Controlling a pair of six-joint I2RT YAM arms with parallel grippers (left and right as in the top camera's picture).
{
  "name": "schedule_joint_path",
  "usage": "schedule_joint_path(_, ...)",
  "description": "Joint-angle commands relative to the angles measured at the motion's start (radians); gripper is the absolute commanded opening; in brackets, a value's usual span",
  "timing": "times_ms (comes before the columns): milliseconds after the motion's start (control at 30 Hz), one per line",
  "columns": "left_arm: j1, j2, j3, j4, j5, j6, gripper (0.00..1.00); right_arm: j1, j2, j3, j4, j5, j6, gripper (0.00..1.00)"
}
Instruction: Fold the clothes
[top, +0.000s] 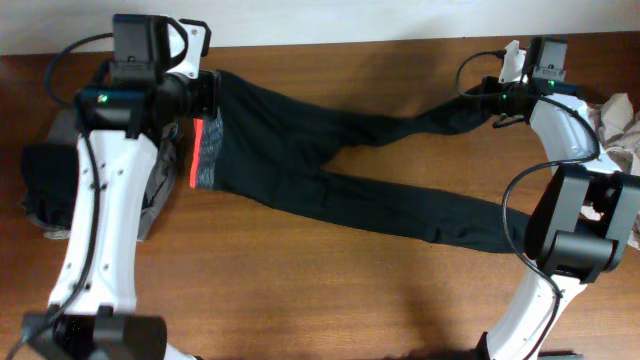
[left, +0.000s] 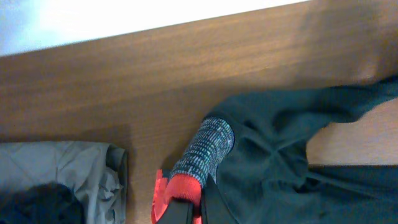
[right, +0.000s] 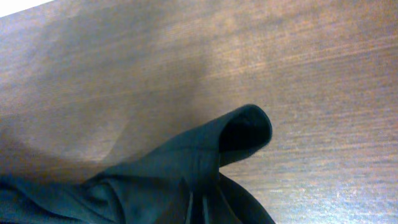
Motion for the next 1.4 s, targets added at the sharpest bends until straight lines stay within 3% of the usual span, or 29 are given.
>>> schedule_joint_path(0, 0.002, 0.083, 0.008, 0.027, -0.046, 0.019, 0.00, 0.006, 0.005, 0.019, 0.030, 0.134, 0.001, 0.04)
schedule_joint_path(233, 0.004, 0.192, 0.008, 0.117, -0.060, 0.016, 0.00, -0.020, 0.005, 0.051, 0.036, 0.306, 0.000, 0.04)
schedule_joint_path(433, 0.034, 0.245, 0.008, 0.199, -0.076, 0.016, 0.00, -0.075, 0.005, 0.112, 0.035, 0.302, 0.001, 0.04)
schedule_joint_path(700, 0.108, 0.250, 0.008, 0.416, -0.072, -0.026, 0.00, -0.118, 0.005, 0.146, 0.005, 0.214, 0.019, 0.04)
schedule_joint_path(1033, 0.119, 0.363, 0.008, 0.506, -0.029, -0.044, 0.09, -0.113, 0.005, 0.146, -0.010, 0.174, 0.019, 0.04)
schedule_joint_path(1167, 0.118, 0.428, 0.008, 0.520, -0.029, -0.053, 0.25, -0.113, 0.005, 0.146, -0.019, 0.174, 0.019, 0.04)
schedule_joint_path(1200, 0.118, 0.446, 0.008, 0.520, -0.029, -0.053, 0.41, -0.113, 0.005, 0.146, -0.023, 0.173, 0.019, 0.04)
schedule_joint_path(1233, 0.118, 0.456, 0.008, 0.520, -0.030, -0.053, 0.65, -0.113, 0.005, 0.146, -0.025, 0.173, 0.019, 0.04)
schedule_joint_path(1267, 0.118, 0.470, 0.008, 0.519, -0.034, -0.053, 0.99, -0.113, 0.005, 0.146, -0.028, 0.171, 0.019, 0.04)
schedule_joint_path(1367, 0.119, 0.470, 0.008, 0.510, -0.044, -0.053, 0.99, -0.113, 0.005, 0.146, -0.028, 0.171, 0.019, 0.04)
